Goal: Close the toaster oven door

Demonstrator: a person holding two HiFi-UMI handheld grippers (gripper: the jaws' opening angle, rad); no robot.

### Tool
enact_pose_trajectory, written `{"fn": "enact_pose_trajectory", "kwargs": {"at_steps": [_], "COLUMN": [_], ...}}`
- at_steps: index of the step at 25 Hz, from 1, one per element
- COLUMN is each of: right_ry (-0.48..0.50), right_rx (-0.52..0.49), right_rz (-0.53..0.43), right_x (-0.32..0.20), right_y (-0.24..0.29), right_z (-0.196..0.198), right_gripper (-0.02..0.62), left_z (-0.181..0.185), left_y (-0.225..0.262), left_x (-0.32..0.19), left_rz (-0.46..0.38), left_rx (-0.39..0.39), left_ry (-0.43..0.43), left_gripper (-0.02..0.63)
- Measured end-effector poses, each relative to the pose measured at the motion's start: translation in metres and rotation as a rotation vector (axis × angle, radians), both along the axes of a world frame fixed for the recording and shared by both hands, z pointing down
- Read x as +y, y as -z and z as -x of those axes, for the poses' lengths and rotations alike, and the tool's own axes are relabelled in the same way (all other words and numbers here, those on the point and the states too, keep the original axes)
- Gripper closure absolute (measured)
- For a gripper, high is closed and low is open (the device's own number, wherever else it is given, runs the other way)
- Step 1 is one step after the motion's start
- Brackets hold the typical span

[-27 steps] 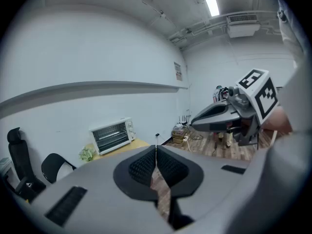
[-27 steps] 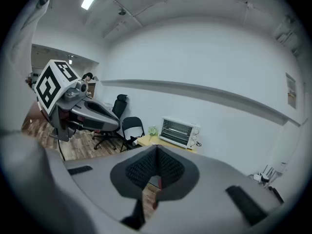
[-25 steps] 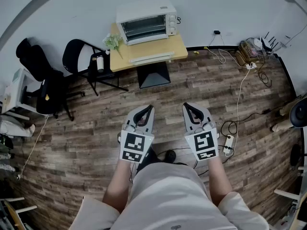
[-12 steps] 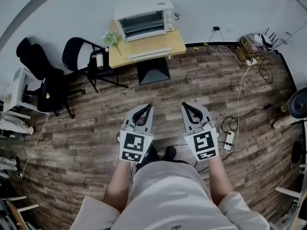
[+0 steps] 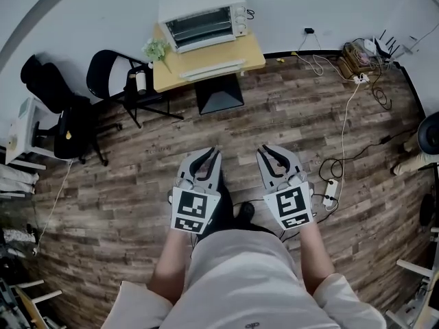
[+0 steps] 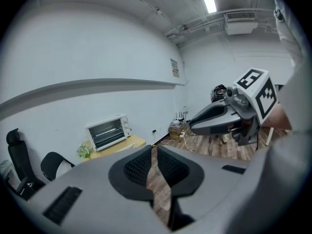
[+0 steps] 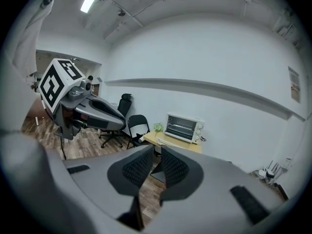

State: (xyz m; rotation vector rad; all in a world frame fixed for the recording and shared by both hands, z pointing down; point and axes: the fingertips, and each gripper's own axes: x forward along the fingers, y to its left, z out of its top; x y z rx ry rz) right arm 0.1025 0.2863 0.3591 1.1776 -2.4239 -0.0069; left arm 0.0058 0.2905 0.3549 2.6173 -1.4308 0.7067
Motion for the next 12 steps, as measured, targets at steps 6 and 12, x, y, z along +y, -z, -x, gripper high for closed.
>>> {"fn": "enact_pose_trajectory", "kwargs": {"at_steps": [6,12], "right_ry": [0.031,0.049], "right_rx": [-0.021,0.006], "right_rz": [0.029,0.04], "right_x": [-0.008,-0.034], "right_y": [-0.01,-0.014], "right_z": [0.012,0.022], "right_gripper": [0.483,0.462], "left_z": [0.007,0.022], "left_y": [-0.016,-0.024], "left_x": [-0.011,-0.036], "left_rz": [0.036,0.048], "left_rx": [-0.018,-0.005], "left_ry": [-0.013,0.007], "left_gripper": [0.508,0.495]}}
